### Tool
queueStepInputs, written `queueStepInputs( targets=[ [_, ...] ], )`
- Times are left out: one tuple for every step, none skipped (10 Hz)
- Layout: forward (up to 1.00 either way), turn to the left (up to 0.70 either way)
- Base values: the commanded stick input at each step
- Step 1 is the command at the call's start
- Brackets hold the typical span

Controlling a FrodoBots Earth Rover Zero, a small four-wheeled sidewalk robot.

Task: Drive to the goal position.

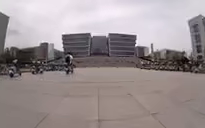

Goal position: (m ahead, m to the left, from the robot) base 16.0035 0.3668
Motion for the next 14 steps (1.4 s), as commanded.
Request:
queueStepInputs(
  targets=[
    [0.70,0.01],
    [0.70,0.01],
    [0.70,0.01],
    [0.70,0.01],
    [0.70,0.02],
    [0.70,0.01],
    [0.70,0.01],
    [0.70,0.01],
    [0.70,0.01],
    [0.70,0.01],
    [0.70,0.01],
    [0.70,0.01],
    [0.70,0.01],
    [0.70,0.01]
  ],
)
